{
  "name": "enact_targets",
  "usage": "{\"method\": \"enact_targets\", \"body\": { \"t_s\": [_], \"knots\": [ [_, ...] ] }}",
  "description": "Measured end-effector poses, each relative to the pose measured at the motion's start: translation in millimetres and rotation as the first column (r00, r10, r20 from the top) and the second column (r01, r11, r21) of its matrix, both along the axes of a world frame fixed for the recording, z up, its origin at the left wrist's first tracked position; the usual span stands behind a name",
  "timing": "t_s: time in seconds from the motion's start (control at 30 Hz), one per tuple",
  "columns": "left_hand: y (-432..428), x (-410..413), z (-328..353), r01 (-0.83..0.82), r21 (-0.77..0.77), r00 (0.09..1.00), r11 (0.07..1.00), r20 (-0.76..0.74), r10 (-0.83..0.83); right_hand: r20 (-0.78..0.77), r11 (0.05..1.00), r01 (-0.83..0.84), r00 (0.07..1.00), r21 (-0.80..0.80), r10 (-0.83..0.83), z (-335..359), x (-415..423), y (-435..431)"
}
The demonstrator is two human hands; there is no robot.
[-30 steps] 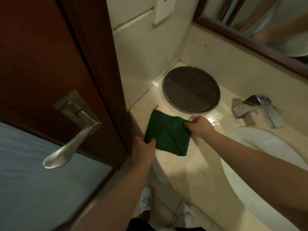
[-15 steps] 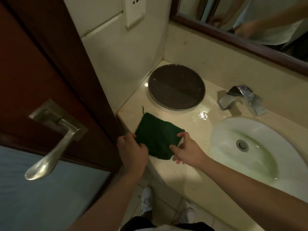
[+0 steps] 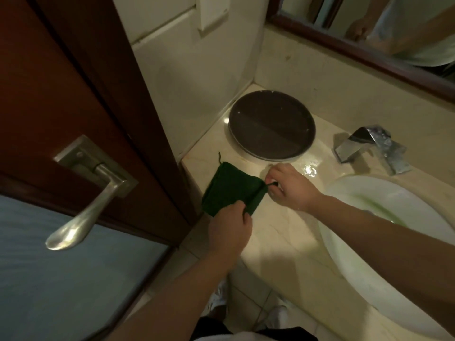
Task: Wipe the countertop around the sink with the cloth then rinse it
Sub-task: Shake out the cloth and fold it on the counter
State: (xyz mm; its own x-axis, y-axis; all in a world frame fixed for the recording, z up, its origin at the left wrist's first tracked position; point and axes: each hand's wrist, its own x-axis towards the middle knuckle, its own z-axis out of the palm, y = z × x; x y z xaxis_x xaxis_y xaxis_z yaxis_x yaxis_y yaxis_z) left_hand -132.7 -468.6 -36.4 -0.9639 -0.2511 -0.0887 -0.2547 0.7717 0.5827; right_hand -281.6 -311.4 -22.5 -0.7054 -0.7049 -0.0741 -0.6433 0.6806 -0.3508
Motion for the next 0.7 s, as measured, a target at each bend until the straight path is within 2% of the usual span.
{"method": "enact_targets", "body": {
  "t_s": [0.07,0.13,0.23,0.33,0.4,0.43,0.47,0.5,0.53,0.57,0.63,0.7],
  "knots": [
    [-17.5,-1.5,2.8,-0.124,0.135,0.992,0.983,-0.004,0.125,0.045,0.999,-0.02,0.999,-0.049,0.022,14.7,-10.2,-22.6],
    [-33.6,-3.1,3.1,-0.256,0.267,0.964,0.929,0.0,0.266,0.068,0.997,-0.058,0.996,-0.057,0.062,25.2,-18.3,-51.9],
    [-51.9,-6.7,-3.2,-0.397,0.342,0.915,0.852,0.073,0.397,0.119,0.997,-0.059,0.991,-0.043,0.064,28.1,-25.9,-93.8],
    [-62.3,-10.5,-14.9,-0.506,0.318,0.86,0.801,0.121,0.495,0.125,0.996,0.06,0.99,0.072,-0.069,17.5,-28.1,-114.9],
    [-65.0,-12.4,-21.6,-0.573,0.383,0.816,0.724,0.191,0.545,0.157,0.968,0.189,0.964,0.166,-0.215,10.3,-25.3,-114.9],
    [-64.7,-12.7,-24.7,-0.615,0.456,0.785,0.644,0.277,0.554,0.172,0.953,0.217,0.951,0.213,-0.255,6.9,-23.4,-113.5],
    [-64.2,-12.6,-29.9,-0.658,0.55,0.748,0.515,0.394,0.535,0.19,0.94,0.23,0.941,0.251,-0.281,4.6,-21.1,-112.5],
    [-63.6,-12.1,-33.2,-0.696,0.628,0.707,0.348,0.512,0.489,0.228,0.93,0.244,0.923,0.275,-0.309,3.2,-18.7,-112.4],
    [-63.7,-10.4,-36.6,-0.725,0.661,0.667,0.192,0.606,0.434,0.285,0.922,0.26,0.895,0.288,-0.342,2.8,-16.4,-113.3],
    [-64.8,-8.2,-41.5,-0.741,0.667,0.641,0.084,0.664,0.385,0.342,0.913,0.275,0.863,0.301,-0.373,2.4,-14.7,-114.6],
    [-67.9,-6.2,-45.4,-0.738,0.674,0.622,-0.031,0.698,0.355,0.412,0.901,0.265,0.82,0.343,-0.398,3.2,-13.6,-115.8],
    [-69.8,-6.6,-43.2,-0.716,0.697,0.626,-0.042,0.666,0.405,0.459,0.9,0.253,0.792,0.355,-0.404,7.0,-13.3,-113.0]
  ]
}}
